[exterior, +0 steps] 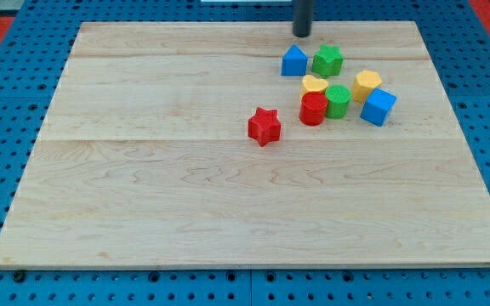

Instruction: Push the red star into the yellow heart

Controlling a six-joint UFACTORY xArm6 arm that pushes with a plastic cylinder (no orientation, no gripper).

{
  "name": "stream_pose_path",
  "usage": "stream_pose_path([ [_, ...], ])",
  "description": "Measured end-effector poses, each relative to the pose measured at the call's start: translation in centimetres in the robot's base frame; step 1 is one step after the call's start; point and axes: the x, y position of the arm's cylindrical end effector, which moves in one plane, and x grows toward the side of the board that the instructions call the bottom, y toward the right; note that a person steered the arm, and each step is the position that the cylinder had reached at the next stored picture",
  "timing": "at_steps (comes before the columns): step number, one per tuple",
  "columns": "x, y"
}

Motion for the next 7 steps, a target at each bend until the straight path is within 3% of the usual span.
stream_pose_path([
  [1,3.9,-0.6],
  [3,5.6,-4.2],
  [4,2.8,-3.3],
  [5,5.8,-0.4],
  [6,-0.4,-5.5],
  [7,0.6,-15.0],
])
